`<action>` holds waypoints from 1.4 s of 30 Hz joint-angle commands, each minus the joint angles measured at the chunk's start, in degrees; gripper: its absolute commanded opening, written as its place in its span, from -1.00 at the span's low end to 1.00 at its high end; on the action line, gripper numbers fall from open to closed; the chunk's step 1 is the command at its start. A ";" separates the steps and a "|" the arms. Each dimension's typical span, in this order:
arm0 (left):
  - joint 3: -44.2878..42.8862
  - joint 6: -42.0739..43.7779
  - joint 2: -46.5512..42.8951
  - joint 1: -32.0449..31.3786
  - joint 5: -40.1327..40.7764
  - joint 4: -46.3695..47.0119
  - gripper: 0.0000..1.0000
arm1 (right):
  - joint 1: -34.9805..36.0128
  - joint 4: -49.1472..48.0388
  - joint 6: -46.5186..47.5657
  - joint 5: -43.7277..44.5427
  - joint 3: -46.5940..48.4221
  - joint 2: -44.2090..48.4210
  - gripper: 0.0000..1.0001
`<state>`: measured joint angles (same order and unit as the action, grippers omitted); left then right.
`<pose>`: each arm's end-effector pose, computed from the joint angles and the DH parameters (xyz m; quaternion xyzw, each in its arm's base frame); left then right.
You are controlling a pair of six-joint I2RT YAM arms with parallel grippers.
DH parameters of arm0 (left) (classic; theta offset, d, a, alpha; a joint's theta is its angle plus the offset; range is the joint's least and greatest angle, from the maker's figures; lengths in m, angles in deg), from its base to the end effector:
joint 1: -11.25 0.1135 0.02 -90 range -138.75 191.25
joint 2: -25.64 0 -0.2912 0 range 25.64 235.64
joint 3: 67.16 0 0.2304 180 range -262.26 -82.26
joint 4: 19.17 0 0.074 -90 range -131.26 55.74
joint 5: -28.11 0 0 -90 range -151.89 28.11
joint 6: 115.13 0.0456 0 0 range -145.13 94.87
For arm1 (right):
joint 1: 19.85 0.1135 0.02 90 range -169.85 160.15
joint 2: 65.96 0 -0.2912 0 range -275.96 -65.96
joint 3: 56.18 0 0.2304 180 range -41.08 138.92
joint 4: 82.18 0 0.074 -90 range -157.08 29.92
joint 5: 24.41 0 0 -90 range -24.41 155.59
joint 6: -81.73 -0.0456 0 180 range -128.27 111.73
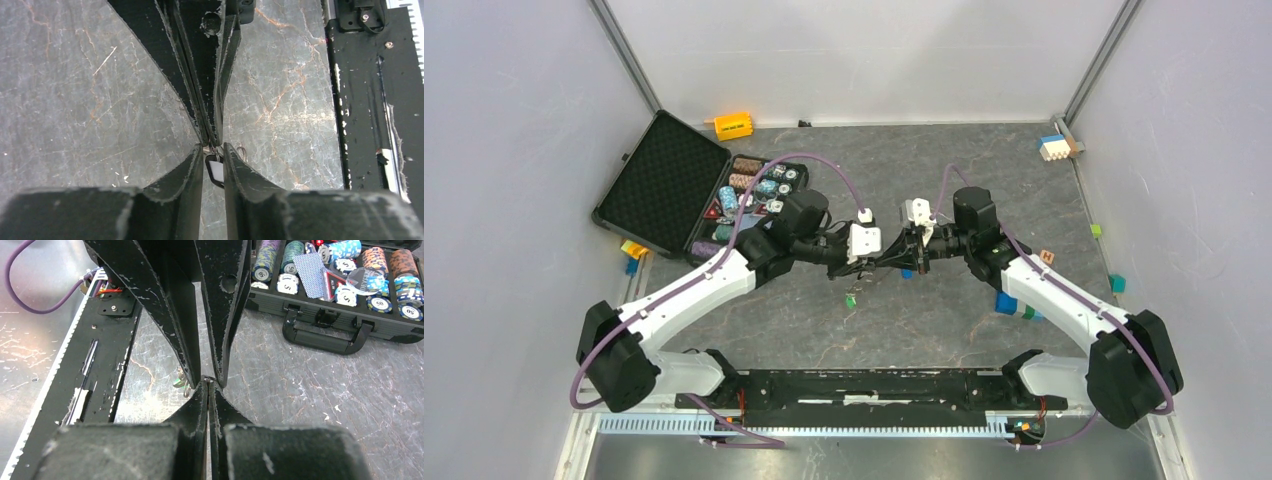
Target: Put the keys on the keyring
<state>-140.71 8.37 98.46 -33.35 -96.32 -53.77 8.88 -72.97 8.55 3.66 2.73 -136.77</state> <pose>0.1649 -0.1988 0.3324 0.6391 0.5669 -0.3034 0.4220 0.1900 0.1501 0.3066 -0.5421 0.5393 0.4723 0.4384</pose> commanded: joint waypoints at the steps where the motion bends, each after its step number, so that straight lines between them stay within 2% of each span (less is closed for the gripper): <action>1: -2.55 -2.33 1.13 0.13 -3.45 -0.25 -0.51 | -0.17 -1.75 0.59 -1.09 2.33 2.28 -1.00; 7: -1.93 -2.45 1.63 0.13 -3.83 -0.18 -0.84 | -0.25 -1.76 0.41 -1.10 2.33 2.42 -1.00; 10: -1.50 -2.89 2.04 0.13 -4.45 0.31 -0.93 | -0.25 -1.99 0.30 -1.02 2.11 2.50 -1.00; 18: -0.12 -5.49 2.85 0.21 -5.97 3.48 -0.87 | -0.28 -4.22 -1.53 -1.12 1.21 2.51 -1.00; 22: 2.59 -6.58 1.43 0.56 -7.45 7.83 -0.95 | -0.34 -6.02 -2.46 -1.08 0.24 2.39 -1.00; 26: 3.09 -7.04 0.78 1.07 -8.69 8.61 -0.96 | -0.42 -6.94 -2.76 -0.92 -0.65 2.25 -1.00; 32: 3.70 -7.44 -0.82 2.06 -8.60 8.88 -0.96 | -0.70 -2.60 1.45 0.30 -0.31 2.45 -1.00; 35: 3.54 -6.76 -0.77 2.06 -8.10 8.14 -0.96 | -0.68 -0.77 3.04 0.63 -0.18 2.30 -0.90; 42: 2.48 -3.69 -0.61 2.06 -5.65 4.85 -0.96 | -0.85 8.28 9.71 1.73 2.07 1.86 -0.52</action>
<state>-137.15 3.08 99.47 -31.26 -101.44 -48.68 8.46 -69.87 12.96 4.45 1.57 -135.76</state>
